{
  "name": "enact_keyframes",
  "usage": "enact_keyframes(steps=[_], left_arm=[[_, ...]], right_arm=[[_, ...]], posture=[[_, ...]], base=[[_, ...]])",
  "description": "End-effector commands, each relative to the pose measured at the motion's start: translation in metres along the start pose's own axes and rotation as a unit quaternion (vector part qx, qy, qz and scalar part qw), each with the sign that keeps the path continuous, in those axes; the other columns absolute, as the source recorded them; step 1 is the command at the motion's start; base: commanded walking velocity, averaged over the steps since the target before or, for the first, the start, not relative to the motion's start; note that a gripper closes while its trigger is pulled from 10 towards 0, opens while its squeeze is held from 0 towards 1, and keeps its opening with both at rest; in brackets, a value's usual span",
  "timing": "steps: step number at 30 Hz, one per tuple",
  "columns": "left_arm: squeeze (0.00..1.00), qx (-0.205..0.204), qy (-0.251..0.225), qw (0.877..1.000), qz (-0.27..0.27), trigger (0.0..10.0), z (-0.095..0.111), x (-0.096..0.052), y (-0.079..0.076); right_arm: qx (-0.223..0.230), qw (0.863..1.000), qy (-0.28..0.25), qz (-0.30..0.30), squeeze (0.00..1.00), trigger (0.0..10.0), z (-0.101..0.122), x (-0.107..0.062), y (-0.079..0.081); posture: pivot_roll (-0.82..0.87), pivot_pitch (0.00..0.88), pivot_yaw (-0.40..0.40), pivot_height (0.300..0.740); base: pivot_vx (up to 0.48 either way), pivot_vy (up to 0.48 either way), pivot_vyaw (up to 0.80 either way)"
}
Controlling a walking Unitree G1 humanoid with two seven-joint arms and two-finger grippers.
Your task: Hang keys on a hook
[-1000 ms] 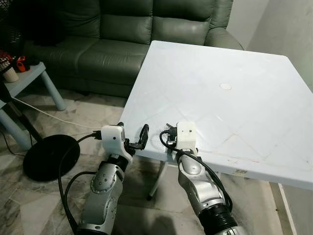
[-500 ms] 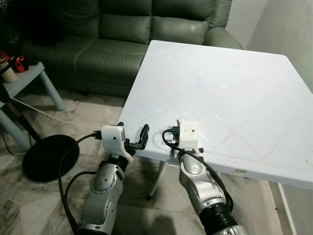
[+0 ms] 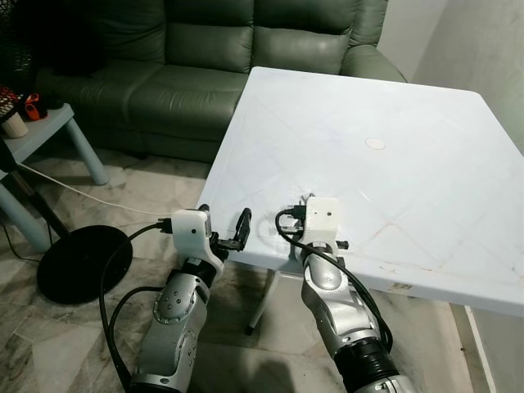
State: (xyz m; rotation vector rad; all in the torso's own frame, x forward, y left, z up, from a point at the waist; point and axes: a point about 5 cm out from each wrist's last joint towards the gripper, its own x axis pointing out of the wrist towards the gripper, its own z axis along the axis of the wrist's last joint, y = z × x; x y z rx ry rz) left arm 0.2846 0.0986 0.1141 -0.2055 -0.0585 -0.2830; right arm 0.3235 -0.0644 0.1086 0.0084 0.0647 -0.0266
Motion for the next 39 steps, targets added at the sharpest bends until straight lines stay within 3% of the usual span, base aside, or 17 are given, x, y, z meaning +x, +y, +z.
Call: enact_keyframes(steps=[1,7,16,17,18,19,22,24,26,27,28,32,33,34,37,38,39], left_arm=[[0.0,-0.009,0.005,1.0,-0.011,10.0,-0.003,0.001,-0.009],[0.0,-0.01,0.005,1.0,-0.012,10.0,-0.004,0.002,-0.01],[0.0,-0.008,0.002,1.0,-0.012,10.0,-0.002,0.003,-0.009],[0.0,-0.007,0.003,1.0,-0.007,10.0,-0.002,0.004,-0.008],[0.0,-0.007,0.003,1.0,-0.007,10.0,-0.002,0.004,-0.008],[0.0,-0.003,0.004,1.0,-0.005,10.0,-0.002,0.004,-0.008],[0.0,0.001,0.005,1.0,-0.002,10.0,-0.001,0.005,-0.006],[0.0,0.002,0.004,1.0,-0.002,10.0,-0.001,0.006,-0.005],[0.0,0.003,0.003,1.0,-0.001,10.0,0.0,0.005,-0.005],[0.0,0.004,0.003,1.0,-0.001,10.0,0.0,0.005,-0.004],[0.0,0.003,0.003,1.0,0.0,10.0,0.0,0.005,-0.005],[0.0,0.001,0.003,1.0,0.001,10.0,0.0,0.005,-0.005],[0.0,0.001,0.003,1.0,0.001,10.0,0.0,0.005,-0.005],[0.0,0.0,0.002,1.0,0.002,10.0,0.0,0.006,-0.005],[0.0,0.0,0.002,1.0,0.003,10.0,0.0,0.006,-0.005],[0.0,0.0,0.001,1.0,0.004,10.0,0.001,0.006,-0.005],[0.0,0.0,0.001,1.0,0.004,10.0,0.001,0.006,-0.005]], right_arm=[[-0.005,0.998,-0.056,-0.009,0.0,0.0,0.017,0.001,-0.001],[-0.048,0.99,-0.124,-0.055,0.0,0.0,0.033,0.004,-0.019],[-0.192,0.95,-0.224,-0.101,0.0,0.0,0.048,0.005,-0.04],[-0.246,0.929,-0.245,-0.125,0.0,10.0,0.051,0.005,-0.044],[-0.246,0.929,-0.245,-0.125,0.0,10.0,0.051,0.005,-0.044],[-0.348,0.878,-0.298,-0.138,0.0,10.0,0.057,0.005,-0.042],[-0.463,0.806,-0.349,-0.114,0.0,10.0,0.057,0.005,-0.037],[-0.477,0.798,-0.354,-0.101,0.0,10.0,0.056,0.005,-0.035],[-0.531,0.744,-0.399,-0.073,0.0,10.0,0.052,-0.001,-0.03],[-0.535,0.74,-0.403,-0.068,0.0,10.0,0.052,-0.001,-0.029],[-0.507,0.77,-0.376,-0.089,0.0,10.0,0.05,0.001,-0.036],[-0.491,0.79,-0.353,-0.102,0.0,10.0,0.046,0.003,-0.04],[-0.472,0.81,-0.33,-0.106,0.0,10.0,0.044,0.004,-0.043],[-0.396,0.873,-0.261,-0.114,0.0,10.0,0.041,0.008,-0.05],[-0.33,0.917,-0.206,-0.089,0.0,10.0,0.038,0.011,-0.054],[-0.27,0.947,-0.157,-0.074,0.0,10.0,0.034,0.013,-0.058],[-0.27,0.947,-0.157,-0.074,0.0,10.0,0.034,0.013,-0.058]], posture=[[-0.03,0.071,-0.037,0.732],[-0.03,0.064,-0.036,0.732],[-0.04,0.076,-0.032,0.732],[-0.04,0.081,-0.033,0.732],[-0.04,0.081,-0.033,0.732],[-0.04,0.086,-0.034,0.732],[-0.03,0.091,-0.032,0.732],[-0.04,0.093,-0.031,0.732],[-0.04,0.099,-0.031,0.732],[-0.04,0.099,-0.031,0.732],[-0.04,0.101,-0.03,0.732],[-0.04,0.104,-0.032,0.732],[-0.04,0.104,-0.032,0.732],[-0.04,0.107,-0.031,0.732],[-0.04,0.109,-0.031,0.732],[-0.04,0.109,-0.031,0.732],[-0.04,0.109,-0.031,0.732]], base=[[0.0,0.0,0.0],[0.0,0.0,0.0],[0.0,0.0,0.0],[0.0,0.0,0.0],[0.0,0.0,0.0],[0.0,0.0,0.0],[0.0,0.0,0.0],[0.0,0.0,0.0],[0.0,0.0,0.0],[0.0,0.0,0.0],[0.0,0.0,0.0],[0.0,0.0,0.0],[0.0,0.0,0.0],[0.0,0.0,0.0],[0.0,0.0,0.0],[0.0,0.0,0.0],[0.0,0.0,0.0]])
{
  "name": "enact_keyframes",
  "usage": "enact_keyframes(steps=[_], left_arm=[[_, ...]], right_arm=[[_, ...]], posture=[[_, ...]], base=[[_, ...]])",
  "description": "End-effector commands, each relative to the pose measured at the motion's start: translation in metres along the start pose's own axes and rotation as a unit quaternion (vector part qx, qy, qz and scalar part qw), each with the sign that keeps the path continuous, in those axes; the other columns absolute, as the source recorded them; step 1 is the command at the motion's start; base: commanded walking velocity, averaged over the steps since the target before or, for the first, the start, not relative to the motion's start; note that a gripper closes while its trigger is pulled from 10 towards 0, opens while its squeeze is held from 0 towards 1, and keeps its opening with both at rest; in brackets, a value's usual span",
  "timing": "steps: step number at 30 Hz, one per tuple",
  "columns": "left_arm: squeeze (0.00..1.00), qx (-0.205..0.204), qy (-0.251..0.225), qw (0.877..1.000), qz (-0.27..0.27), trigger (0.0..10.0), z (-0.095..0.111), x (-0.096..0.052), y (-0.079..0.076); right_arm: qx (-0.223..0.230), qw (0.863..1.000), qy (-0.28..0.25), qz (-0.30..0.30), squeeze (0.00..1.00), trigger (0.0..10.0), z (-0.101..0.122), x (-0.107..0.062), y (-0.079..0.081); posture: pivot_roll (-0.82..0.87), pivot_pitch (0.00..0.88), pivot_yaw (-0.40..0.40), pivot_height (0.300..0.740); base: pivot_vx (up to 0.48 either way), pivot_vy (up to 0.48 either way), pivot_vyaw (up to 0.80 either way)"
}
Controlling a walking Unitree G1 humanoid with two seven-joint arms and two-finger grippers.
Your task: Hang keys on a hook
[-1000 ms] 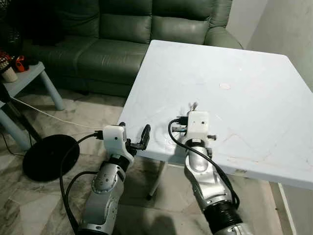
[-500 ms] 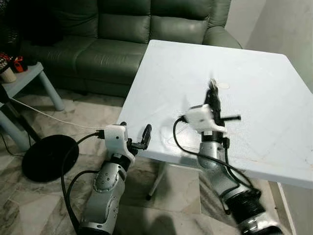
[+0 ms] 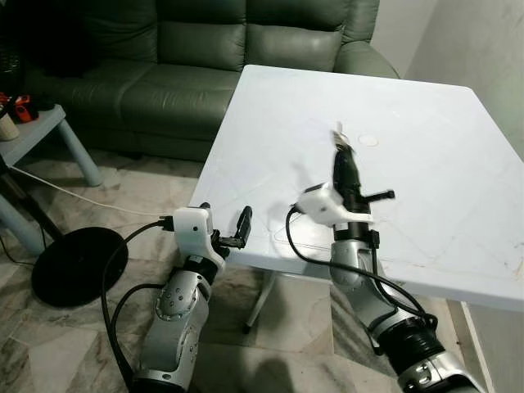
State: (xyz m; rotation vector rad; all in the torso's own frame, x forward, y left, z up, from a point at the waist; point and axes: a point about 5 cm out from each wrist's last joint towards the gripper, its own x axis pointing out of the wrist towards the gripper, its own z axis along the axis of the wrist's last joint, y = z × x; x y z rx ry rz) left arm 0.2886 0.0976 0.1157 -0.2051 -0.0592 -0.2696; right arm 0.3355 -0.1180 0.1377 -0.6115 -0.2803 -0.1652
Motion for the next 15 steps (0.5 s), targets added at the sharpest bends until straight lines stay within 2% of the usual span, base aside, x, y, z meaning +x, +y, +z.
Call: enact_keyframes(steps=[1,3,5,6,7,10,15], left_arm=[[0.0,0.0,0.002,1.0,-0.003,10.0,-0.001,0.002,-0.004],[0.0,0.0,0.002,1.0,-0.002,10.0,0.0,0.002,-0.004],[0.0,0.001,0.001,1.0,-0.002,10.0,0.0,0.002,-0.004],[0.0,0.001,0.001,1.0,-0.002,10.0,0.0,0.002,-0.004],[0.0,0.003,0.001,1.0,-0.003,10.0,0.0,0.002,-0.003],[0.0,0.006,0.0,1.0,-0.004,10.0,0.002,0.001,0.0],[0.0,0.011,-0.003,1.0,-0.002,10.0,0.009,-0.004,0.02]], right_arm=[[0.082,0.995,0.047,0.012,0.0,10.0,-0.004,0.003,-0.007],[0.109,0.993,0.044,0.02,0.0,10.0,-0.003,0.003,-0.01],[0.188,0.98,0.017,0.069,0.0,10.0,0.003,0.0,-0.016],[0.188,0.98,0.017,0.069,0.0,10.0,0.003,0.0,-0.016],[0.234,0.968,0.014,0.092,0.0,10.0,0.003,-0.002,-0.02],[0.248,0.963,0.015,0.108,0.0,10.0,-0.003,-0.007,-0.026],[0.253,0.956,0.034,0.147,0.0,10.0,-0.03,-0.028,-0.044]], posture=[[-0.04,0.109,-0.031,0.732],[-0.04,0.108,-0.03,0.732],[-0.04,0.106,-0.03,0.732],[-0.04,0.106,-0.03,0.732],[-0.04,0.105,-0.028,0.732],[-0.04,0.106,-0.028,0.732],[-0.04,0.104,-0.019,0.732]], base=[[0.0,0.0,0.0],[0.0,0.0,0.0],[0.0,0.0,0.0],[0.0,0.0,0.0],[0.0,0.0,0.0],[0.0,0.0,0.0],[0.0,0.0,0.0]])
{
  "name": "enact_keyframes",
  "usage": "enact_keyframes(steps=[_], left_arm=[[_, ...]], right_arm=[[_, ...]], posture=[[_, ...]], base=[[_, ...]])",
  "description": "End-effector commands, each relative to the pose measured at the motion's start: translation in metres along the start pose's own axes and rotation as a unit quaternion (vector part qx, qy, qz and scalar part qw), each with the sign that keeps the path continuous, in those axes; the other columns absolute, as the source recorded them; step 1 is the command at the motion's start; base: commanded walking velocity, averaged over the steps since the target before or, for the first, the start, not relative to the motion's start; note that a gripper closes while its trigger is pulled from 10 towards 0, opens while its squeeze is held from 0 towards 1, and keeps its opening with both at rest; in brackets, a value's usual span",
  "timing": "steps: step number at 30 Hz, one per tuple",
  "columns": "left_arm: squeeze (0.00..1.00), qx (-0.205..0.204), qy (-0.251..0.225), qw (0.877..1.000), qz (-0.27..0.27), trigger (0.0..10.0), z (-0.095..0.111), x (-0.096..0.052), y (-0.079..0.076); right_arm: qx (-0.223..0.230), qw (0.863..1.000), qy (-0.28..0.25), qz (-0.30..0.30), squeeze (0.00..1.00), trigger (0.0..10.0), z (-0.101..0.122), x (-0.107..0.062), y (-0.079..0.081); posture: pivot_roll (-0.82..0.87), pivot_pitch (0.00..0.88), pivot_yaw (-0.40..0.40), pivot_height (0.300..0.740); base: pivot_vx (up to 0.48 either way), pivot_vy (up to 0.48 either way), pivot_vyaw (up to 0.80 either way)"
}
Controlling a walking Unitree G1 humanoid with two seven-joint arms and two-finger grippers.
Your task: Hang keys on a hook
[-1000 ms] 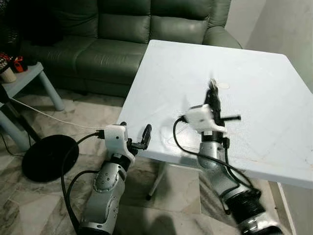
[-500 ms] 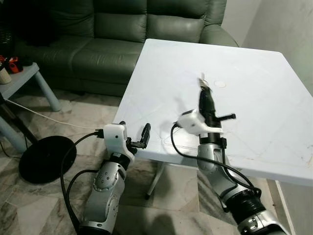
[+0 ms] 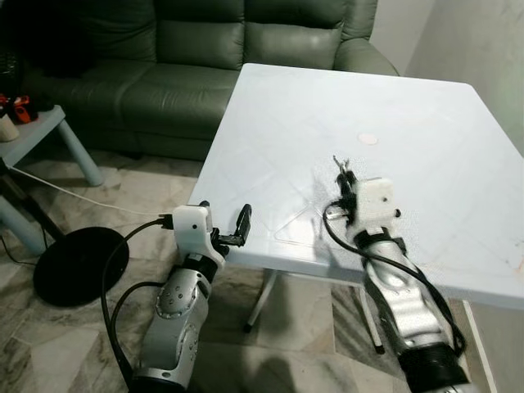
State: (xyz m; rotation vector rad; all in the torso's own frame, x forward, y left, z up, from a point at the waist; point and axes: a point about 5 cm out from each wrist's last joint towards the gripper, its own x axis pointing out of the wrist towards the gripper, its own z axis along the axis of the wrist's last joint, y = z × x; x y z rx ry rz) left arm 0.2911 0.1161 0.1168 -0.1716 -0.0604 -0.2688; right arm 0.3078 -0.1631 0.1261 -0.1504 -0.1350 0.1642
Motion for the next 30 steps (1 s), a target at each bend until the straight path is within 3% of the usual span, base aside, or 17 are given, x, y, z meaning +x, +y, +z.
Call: enact_keyframes(steps=[1,6,12,18,30], left_arm=[[0.0,-0.006,-0.004,1.0,-0.002,10.0,0.004,-0.001,0.003],[0.0,0.001,0.001,1.0,0.0,10.0,0.002,-0.005,0.008],[0.0,-0.007,-0.005,1.0,-0.001,10.0,0.005,0.0,0.003],[0.0,0.003,-0.006,1.0,-0.001,10.0,0.006,0.002,0.007],[0.0,0.013,-0.014,1.0,0.003,10.0,0.012,0.011,0.016]], right_arm=[[0.008,1.0,-0.009,0.003,0.0,10.0,0.003,-0.004,-0.007],[0.011,1.0,0.005,0.011,0.0,10.0,-0.005,-0.018,-0.014],[0.044,0.999,0.009,0.013,0.0,10.0,-0.007,-0.023,-0.005],[0.026,0.998,0.018,0.049,0.0,10.0,-0.013,-0.033,-0.001],[0.018,0.997,0.022,0.072,0.0,10.0,-0.012,-0.032,-0.002]], posture=[[-0.04,0.104,-0.019,0.732],[-0.05,0.105,-0.013,0.732],[-0.05,0.101,-0.009,0.732],[-0.04,0.091,-0.011,0.732],[-0.05,0.068,-0.012,0.732]], base=[[0.0,0.0,0.0],[0.0,0.0,0.0],[0.0,0.0,0.0],[0.0,0.0,0.0],[0.0,0.0,0.0]])
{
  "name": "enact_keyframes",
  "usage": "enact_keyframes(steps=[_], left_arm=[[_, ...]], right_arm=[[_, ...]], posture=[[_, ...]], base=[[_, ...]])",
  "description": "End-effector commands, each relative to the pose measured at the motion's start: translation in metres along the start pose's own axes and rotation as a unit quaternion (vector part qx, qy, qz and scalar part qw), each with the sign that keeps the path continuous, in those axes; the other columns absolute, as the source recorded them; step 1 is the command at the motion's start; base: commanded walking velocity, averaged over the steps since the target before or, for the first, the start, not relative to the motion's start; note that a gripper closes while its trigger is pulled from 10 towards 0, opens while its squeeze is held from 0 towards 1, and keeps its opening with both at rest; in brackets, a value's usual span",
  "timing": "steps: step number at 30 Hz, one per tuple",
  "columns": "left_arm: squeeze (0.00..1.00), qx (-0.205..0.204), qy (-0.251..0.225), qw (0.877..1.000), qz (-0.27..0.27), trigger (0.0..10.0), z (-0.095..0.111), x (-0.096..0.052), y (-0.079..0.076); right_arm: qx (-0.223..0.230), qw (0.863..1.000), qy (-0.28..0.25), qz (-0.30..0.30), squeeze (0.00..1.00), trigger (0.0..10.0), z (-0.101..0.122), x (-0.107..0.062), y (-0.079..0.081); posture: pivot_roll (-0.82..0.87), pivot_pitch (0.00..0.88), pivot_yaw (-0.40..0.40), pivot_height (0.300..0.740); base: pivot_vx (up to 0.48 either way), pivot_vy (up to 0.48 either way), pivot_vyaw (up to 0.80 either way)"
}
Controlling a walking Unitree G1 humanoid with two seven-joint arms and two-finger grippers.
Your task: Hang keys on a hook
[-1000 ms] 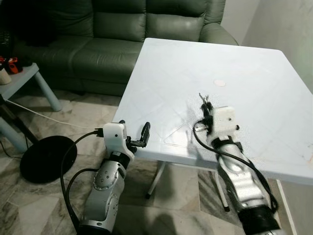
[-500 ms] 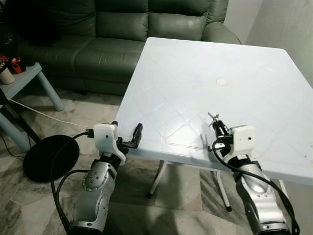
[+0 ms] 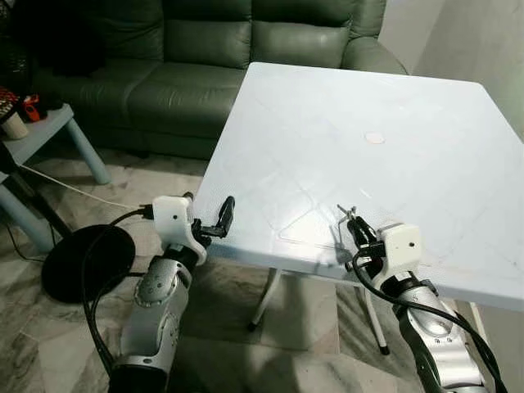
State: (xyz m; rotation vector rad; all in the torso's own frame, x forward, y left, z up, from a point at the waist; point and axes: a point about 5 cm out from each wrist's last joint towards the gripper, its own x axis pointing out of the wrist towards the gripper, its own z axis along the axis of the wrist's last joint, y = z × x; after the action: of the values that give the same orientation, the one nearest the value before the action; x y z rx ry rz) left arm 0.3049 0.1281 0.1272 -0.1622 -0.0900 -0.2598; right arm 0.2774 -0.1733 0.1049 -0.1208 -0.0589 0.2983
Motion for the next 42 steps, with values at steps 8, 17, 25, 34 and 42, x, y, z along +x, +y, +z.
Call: enact_keyframes(steps=[8,17,25,34,42], left_arm=[[0.0,-0.001,-0.005,1.0,-0.002,10.0,0.0007,0.0046,-0.0012],[0.0,-0.007,-0.004,1.0,-0.002,10.0,0.0001,0.005,-0.0026],[0.0,-0.01,-0.006,1.0,0.0,10.0,-0.0006,0.0056,-0.0037],[0.0,-0.013,-0.004,1.0,-0.003,10.0,-0.0021,0.0058,-0.006],[0.0,-0.015,-0.005,1.0,-0.006,10.0,-0.0018,0.0069,-0.0075]], right_arm=[[0.012,1.0,-0.007,0.006,0.0,10.0,0.0058,0.0042,0.0052],[0.023,1.0,0.01,0.012,0.0,10.0,0.0018,0.0016,0.0073],[0.034,0.999,0.009,0.019,1.0,10.0,0.0033,-0.0009,0.0066],[0.02,0.999,0.026,0.017,0.0,10.0,-0.0001,-0.0004,0.0095],[0.03,0.999,0.041,0.007,0.0,10.0,-0.0011,0.0001,0.0103]], posture=[[-0.05,0.066,-0.019,0.732],[-0.05,0.076,-0.027,0.732],[-0.05,0.075,-0.033,0.732],[-0.05,0.064,-0.036,0.732],[-0.06,0.055,-0.033,0.732]], base=[[0.0,0.0,0.0],[0.0,0.0,0.0],[0.0,0.0,0.0],[0.0,0.0,0.0],[0.0,0.0,0.0]])
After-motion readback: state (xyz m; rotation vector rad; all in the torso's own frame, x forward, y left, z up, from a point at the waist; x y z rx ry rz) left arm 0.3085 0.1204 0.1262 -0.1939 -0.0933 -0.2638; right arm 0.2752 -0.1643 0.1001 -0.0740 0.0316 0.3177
